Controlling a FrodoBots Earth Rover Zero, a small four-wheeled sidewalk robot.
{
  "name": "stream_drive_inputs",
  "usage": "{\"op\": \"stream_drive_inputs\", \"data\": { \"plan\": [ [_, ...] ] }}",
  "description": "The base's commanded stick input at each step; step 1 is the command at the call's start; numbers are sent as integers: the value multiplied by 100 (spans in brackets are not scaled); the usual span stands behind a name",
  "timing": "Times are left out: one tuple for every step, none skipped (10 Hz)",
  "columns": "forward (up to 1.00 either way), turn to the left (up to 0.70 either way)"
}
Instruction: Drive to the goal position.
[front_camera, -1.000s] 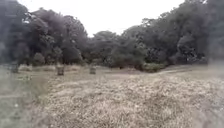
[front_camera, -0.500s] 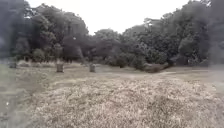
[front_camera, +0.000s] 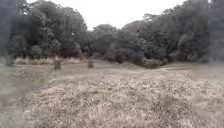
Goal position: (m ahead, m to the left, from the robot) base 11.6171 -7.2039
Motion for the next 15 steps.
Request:
{"op": "stream_drive_inputs", "data": {
  "plan": [
    [0, 0],
    [0, 0],
    [0, 0],
    [0, 0],
    [0, 0],
    [0, 0],
    [0, 0],
    [45, 0],
    [45, 0],
    [45, 0],
    [45, 0],
    [45, 0],
    [45, 0],
    [45, 0],
    [45, 0]
  ]
}}
